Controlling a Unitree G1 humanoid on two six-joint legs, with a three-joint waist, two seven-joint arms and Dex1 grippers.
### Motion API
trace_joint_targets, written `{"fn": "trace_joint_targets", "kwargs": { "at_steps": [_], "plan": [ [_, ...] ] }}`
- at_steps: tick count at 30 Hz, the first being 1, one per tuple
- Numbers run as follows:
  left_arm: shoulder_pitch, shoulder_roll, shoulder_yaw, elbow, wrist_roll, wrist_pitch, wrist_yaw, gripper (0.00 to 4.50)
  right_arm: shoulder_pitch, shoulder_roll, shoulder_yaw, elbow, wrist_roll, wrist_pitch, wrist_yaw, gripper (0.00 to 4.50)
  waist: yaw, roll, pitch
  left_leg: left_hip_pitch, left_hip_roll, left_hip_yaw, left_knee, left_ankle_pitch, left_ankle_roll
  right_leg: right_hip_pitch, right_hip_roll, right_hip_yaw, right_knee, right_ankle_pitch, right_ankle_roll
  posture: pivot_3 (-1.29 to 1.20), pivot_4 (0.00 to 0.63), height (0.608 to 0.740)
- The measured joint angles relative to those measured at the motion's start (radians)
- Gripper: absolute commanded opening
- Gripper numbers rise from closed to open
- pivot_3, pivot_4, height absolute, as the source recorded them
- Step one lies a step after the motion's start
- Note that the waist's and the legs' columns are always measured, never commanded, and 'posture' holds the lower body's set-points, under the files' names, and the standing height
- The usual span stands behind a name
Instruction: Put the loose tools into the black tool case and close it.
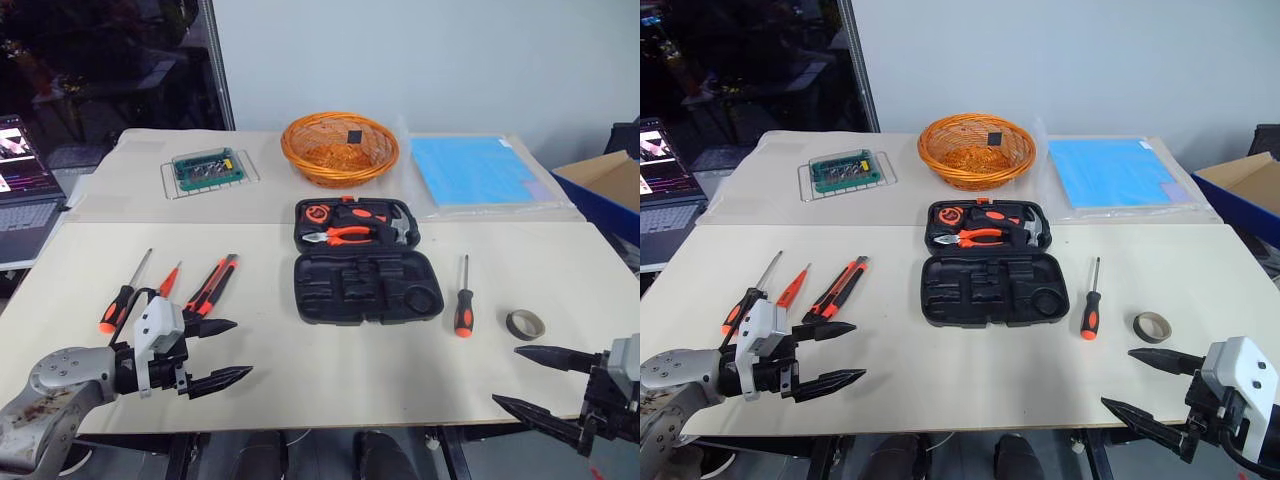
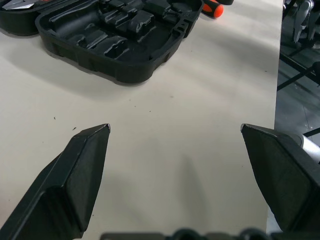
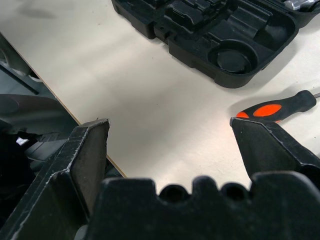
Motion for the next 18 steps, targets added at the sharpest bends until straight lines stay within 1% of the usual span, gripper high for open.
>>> {"fn": "trace_joint_targets", "kwargs": {
  "at_steps": [2, 4, 6, 10, 12, 14, 16, 18],
  "plan": [
    [0.001, 0.0, 0.001, 0.0, 0.0, 0.0, 0.001, 4.5, -0.002, 0.001, 0.0, 0.001, -0.001, -0.002, 0.001, 4.45, 0.0, 0.0, 0.0, 0.0, 0.0, 0.0, 0.0, 0.0, 0.0, 0.0, 0.0, 0.0, 0.0, 0.0, 0.0, 0.0, 0.15, 0.74],
    [-0.01, -0.075, 0.046, -0.012, -0.017, 0.04, 0.121, 4.5, -0.086, 0.058, 0.037, 0.005, 0.016, -0.02, -0.024, 4.45, -0.002, -0.002, -0.001, 0.0, 0.002, -0.001, -0.001, 0.0, 0.0, 0.001, 0.001, 0.0, -0.001, 0.0, 0.0, 0.0, 0.15, 0.74],
    [-0.056, -0.152, 0.076, -0.03, -0.041, 0.107, 0.291, 4.5, -0.185, 0.1, 0.117, -0.009, 0.069, -0.024, -0.065, 4.45, -0.005, -0.003, -0.001, -0.001, 0.003, -0.002, 0.0, 0.0, 0.001, 0.002, 0.001, 0.0, 0.002, 0.001, 0.001, 0.0, 0.15, 0.74],
    [-0.139, -0.209, 0.117, -0.055, -0.053, 0.225, 0.523, 4.5, -0.311, 0.096, 0.199, -0.043, 0.121, -0.014, -0.119, 4.45, -0.003, -0.003, -0.002, 0.001, -0.001, 0.0, 0.001, 0.001, 0.001, 0.004, 0.002, 0.0, 0.004, 0.002, 0.001, 0.0, 0.15, 0.74],
    [-0.213, -0.206, 0.147, -0.027, -0.053, 0.334, 0.649, 4.5, -0.393, 0.069, 0.264, -0.055, 0.132, -0.003, -0.126, 4.45, -0.003, -0.004, -0.002, 0.001, -0.002, 0.0, 0.001, 0.001, 0.001, 0.004, 0.003, 0.0, 0.005, 0.002, 0.001, 0.0, 0.15, 0.74],
    [-0.285, -0.169, 0.21, 0.052, -0.049, 0.429, 0.742, 4.5, -0.474, 0.035, 0.331, -0.071, 0.147, 0.005, -0.123, 4.45, -0.005, -0.004, -0.002, 0.001, -0.002, 0.0, 0.001, 0.005, 0.007, 0.002, 0.003, 0.0, 0.007, 0.002, 0.0, 0.0, 0.15, 0.74],
    [-0.301, -0.084, 0.242, 0.147, -0.007, 0.468, 0.77, 4.5, -0.575, 0.014, 0.389, -0.067, 0.158, 0.019, -0.127, 4.45, -0.016, -0.006, -0.001, 0.001, -0.002, 0.001, 0.0, 0.005, 0.008, 0.001, 0.003, 0.0, 0.009, 0.001, -0.001, 0.0, 0.15, 0.74],
    [-0.306, -0.043, 0.262, 0.209, 0.022, 0.48, 0.773, 4.5, -0.633, -0.001, 0.42, -0.064, 0.16, 0.031, -0.13, 4.45, -0.013, -0.007, -0.002, 0.001, -0.002, 0.001, 0.0, 0.005, 0.007, 0.0, 0.002, 0.0, 0.008, 0.0, -0.002, 0.0, 0.15, 0.74]
  ]
}}
